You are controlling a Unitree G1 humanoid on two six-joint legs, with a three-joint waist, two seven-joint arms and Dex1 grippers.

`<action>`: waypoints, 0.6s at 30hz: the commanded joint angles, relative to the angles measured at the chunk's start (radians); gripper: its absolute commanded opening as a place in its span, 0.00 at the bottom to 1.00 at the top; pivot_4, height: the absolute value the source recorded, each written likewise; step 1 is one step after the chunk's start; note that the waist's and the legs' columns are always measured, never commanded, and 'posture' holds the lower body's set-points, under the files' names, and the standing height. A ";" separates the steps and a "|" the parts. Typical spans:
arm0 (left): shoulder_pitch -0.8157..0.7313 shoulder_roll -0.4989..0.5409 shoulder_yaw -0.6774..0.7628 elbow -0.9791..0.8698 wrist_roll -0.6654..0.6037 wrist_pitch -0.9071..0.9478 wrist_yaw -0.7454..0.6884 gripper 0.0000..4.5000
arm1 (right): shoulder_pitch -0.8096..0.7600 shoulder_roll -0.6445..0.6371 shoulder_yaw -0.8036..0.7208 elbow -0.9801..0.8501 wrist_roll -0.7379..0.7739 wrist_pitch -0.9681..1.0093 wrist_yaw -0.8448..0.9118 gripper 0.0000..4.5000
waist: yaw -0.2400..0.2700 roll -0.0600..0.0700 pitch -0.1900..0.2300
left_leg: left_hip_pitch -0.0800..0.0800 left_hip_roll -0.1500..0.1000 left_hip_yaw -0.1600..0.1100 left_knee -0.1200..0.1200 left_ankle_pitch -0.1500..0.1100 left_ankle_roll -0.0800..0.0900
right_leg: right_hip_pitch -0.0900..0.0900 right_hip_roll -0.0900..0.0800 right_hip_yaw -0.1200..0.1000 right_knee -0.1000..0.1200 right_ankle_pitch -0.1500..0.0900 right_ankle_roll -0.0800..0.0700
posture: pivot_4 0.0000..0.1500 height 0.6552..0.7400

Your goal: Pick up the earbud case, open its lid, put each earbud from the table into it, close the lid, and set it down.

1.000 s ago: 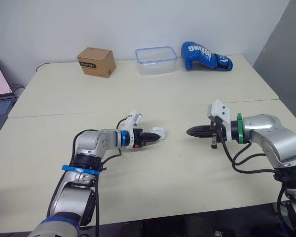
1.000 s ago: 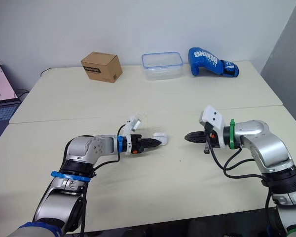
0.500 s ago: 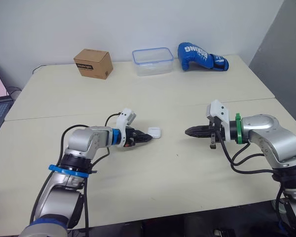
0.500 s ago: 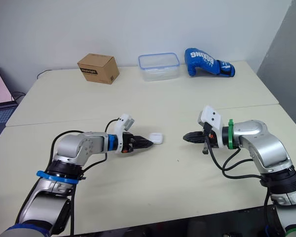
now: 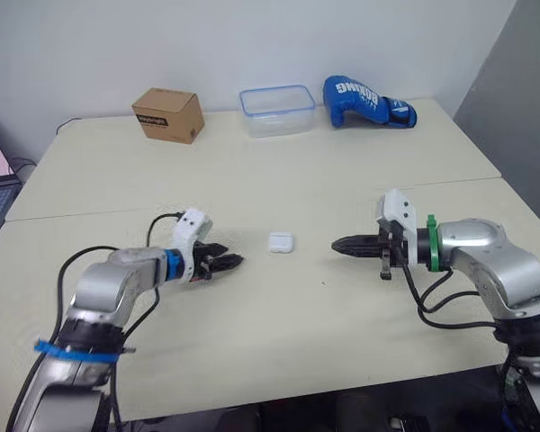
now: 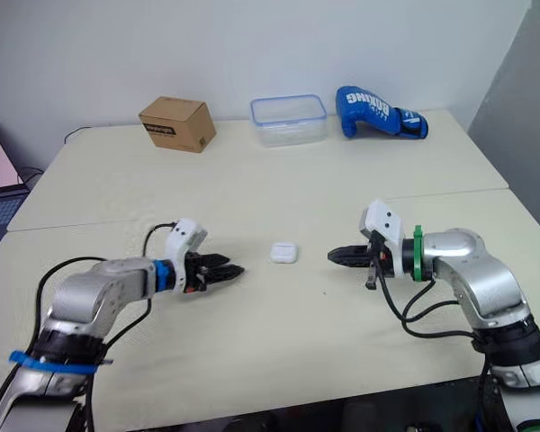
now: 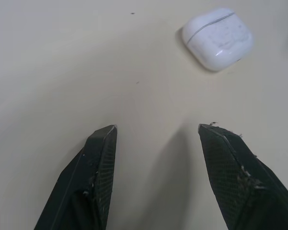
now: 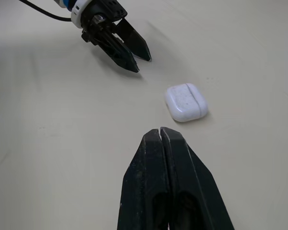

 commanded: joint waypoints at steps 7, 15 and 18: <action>0.351 -0.114 0.176 -0.254 0.024 -0.300 0.118 0.63 | 0.213 0.048 -0.090 -0.209 0.052 0.019 -0.165 0.00 | 0.028 0.000 0.000 | 0.000 -0.001 0.001 0.000 0.000 0.000 | 0.001 -0.001 0.000 0.000 0.000 0.000 | 1.00 0.89; 0.600 -0.174 0.258 -0.399 0.026 -0.413 0.172 0.63 | 0.407 0.060 -0.135 -0.277 0.062 -0.005 -0.235 0.00 | 0.042 0.000 0.000 | 0.001 0.000 0.003 0.000 0.000 0.001 | 0.002 0.000 0.000 0.000 0.000 0.000 | 1.00 0.89; 0.681 -0.196 0.274 -0.442 0.022 -0.433 0.186 0.63 | 0.476 0.051 -0.153 -0.287 0.066 -0.032 -0.223 0.00 | 0.042 0.000 0.000 | 0.001 0.000 0.003 0.000 -0.001 0.002 | 0.003 0.000 -0.001 -0.001 0.000 0.000 | 1.00 0.89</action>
